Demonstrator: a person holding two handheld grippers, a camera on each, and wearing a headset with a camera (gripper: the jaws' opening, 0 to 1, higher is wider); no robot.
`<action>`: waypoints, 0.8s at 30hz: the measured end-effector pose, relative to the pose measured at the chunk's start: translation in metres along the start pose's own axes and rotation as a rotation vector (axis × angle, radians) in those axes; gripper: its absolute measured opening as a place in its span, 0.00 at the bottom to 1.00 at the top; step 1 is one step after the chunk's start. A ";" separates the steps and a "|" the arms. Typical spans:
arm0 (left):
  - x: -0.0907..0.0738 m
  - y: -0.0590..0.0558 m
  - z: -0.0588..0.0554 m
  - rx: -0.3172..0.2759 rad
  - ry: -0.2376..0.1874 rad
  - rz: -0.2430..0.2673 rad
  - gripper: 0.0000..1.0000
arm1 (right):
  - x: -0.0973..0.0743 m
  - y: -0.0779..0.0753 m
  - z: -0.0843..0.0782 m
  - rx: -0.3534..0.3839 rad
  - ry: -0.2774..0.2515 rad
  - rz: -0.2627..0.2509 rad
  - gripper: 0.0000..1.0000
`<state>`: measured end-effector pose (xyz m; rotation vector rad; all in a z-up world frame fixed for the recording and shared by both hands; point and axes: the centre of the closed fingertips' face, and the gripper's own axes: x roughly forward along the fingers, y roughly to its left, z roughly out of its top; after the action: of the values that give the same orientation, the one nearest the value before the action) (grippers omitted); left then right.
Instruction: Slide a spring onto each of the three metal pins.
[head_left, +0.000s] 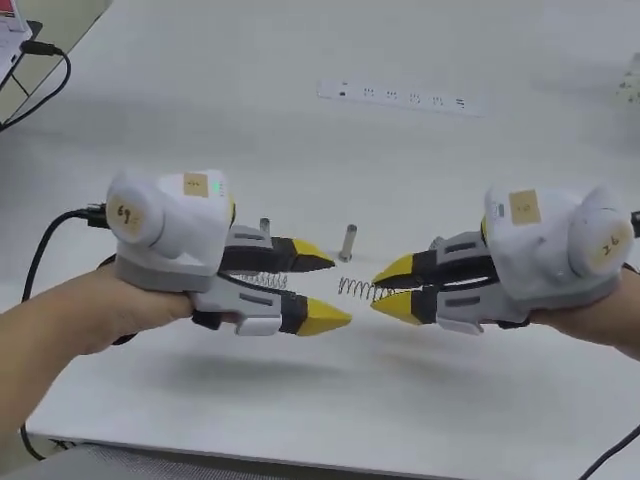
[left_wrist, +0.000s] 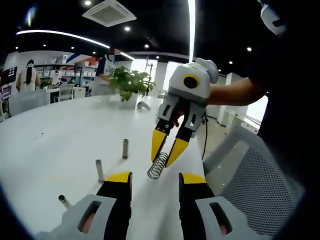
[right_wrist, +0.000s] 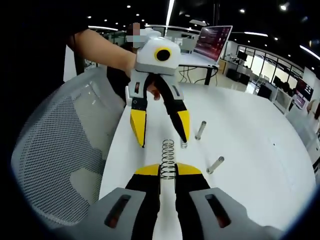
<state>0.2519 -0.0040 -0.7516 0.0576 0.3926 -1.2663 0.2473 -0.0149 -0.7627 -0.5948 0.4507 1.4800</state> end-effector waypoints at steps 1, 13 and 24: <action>0.001 -0.001 0.000 -0.001 0.000 -0.009 0.28 | 0.000 0.000 -0.001 -0.005 0.003 0.002 0.07; 0.010 -0.009 0.005 0.008 -0.012 -0.042 0.17 | -0.003 0.003 0.005 -0.031 -0.010 0.025 0.07; 0.011 -0.015 0.005 0.023 -0.015 -0.056 0.05 | -0.004 0.010 0.010 -0.041 -0.019 0.044 0.07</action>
<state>0.2420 -0.0196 -0.7483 0.0568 0.3694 -1.3258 0.2368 -0.0118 -0.7538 -0.6062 0.4217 1.5382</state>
